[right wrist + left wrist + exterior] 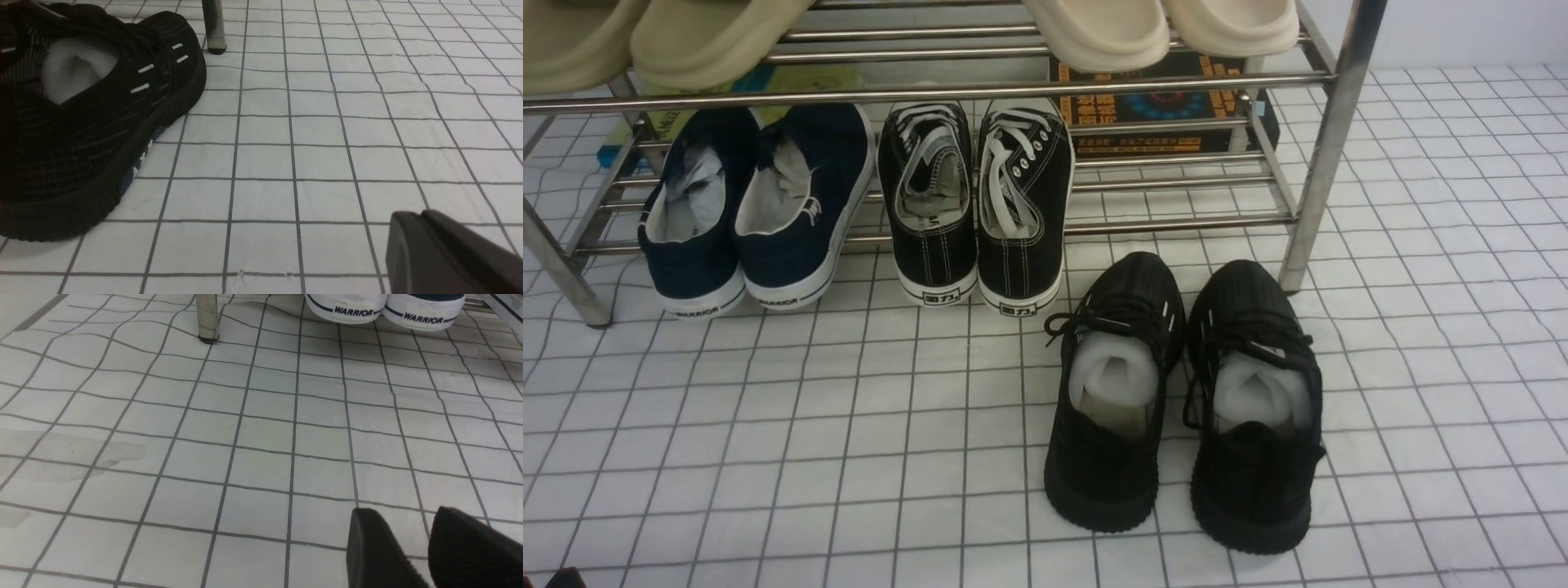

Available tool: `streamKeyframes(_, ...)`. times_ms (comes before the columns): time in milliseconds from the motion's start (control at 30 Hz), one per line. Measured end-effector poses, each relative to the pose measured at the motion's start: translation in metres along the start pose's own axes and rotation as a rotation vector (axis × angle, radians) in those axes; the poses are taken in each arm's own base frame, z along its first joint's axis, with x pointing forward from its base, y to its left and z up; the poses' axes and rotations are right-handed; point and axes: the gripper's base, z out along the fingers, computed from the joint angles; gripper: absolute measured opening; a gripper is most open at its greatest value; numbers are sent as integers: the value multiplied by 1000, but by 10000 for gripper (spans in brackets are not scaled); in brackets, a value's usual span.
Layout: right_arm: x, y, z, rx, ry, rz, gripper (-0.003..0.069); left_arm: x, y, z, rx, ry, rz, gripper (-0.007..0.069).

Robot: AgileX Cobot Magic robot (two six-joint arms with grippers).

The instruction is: Take the shoes off the shelf with your hand from the white checkered tablecloth.

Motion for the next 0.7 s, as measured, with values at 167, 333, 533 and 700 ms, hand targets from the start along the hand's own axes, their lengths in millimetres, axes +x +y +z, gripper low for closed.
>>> streamKeyframes(167,0,0,0,0,0,1,46,0,0,0,0,0,0,239)
streamKeyframes(333,0,0,0,0,0,1,50,0,0,0,0,0,0,239)
streamKeyframes(533,0,0,0,0,0,1,55,0,0,0,0,0,0,239)
streamKeyframes(700,0,0,0,-1,0,2,62,0,0,0,0,0,0,239)
